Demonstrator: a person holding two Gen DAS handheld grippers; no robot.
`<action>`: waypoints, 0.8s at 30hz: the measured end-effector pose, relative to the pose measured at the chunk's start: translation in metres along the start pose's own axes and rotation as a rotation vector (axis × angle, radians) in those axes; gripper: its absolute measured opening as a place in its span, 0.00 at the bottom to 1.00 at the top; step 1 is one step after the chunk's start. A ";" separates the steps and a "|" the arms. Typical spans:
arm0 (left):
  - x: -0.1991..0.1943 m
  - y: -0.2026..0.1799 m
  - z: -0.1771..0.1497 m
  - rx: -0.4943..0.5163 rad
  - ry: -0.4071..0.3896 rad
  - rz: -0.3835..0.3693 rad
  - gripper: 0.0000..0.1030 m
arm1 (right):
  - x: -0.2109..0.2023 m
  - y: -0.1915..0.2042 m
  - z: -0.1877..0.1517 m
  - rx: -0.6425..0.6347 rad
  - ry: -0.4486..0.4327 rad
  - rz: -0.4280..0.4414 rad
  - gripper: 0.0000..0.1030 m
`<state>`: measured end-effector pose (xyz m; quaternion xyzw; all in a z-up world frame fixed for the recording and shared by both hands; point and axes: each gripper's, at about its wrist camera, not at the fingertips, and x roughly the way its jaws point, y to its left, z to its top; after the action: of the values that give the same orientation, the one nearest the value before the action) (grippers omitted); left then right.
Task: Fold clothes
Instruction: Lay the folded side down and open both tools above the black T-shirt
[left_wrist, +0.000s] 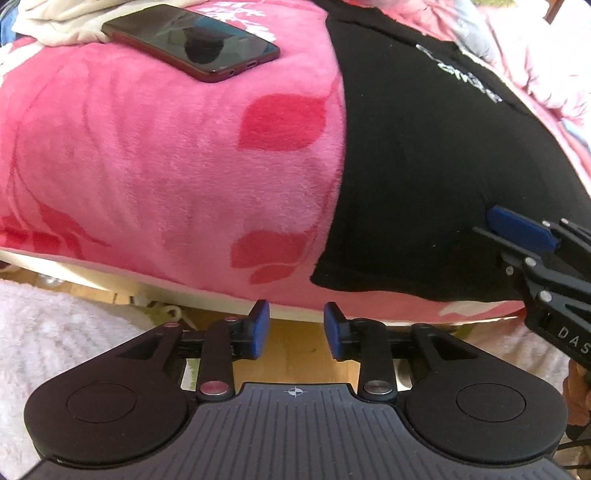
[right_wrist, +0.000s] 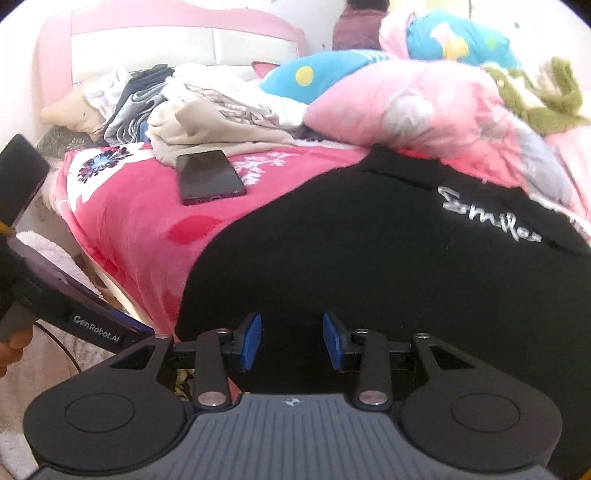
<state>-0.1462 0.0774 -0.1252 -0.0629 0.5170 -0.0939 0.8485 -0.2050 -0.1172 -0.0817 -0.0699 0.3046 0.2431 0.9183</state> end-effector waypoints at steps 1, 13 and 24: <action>0.001 0.001 0.000 0.002 0.002 0.009 0.32 | 0.002 -0.003 -0.003 0.016 0.002 0.010 0.38; 0.001 0.004 -0.001 0.034 -0.008 0.078 0.33 | -0.002 -0.003 -0.018 0.102 0.057 0.063 0.39; -0.002 0.005 -0.002 0.042 -0.016 0.102 0.34 | -0.012 0.009 -0.024 0.125 0.086 0.097 0.38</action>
<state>-0.1482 0.0823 -0.1252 -0.0193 0.5105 -0.0607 0.8575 -0.2305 -0.1211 -0.0940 -0.0079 0.3613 0.2645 0.8941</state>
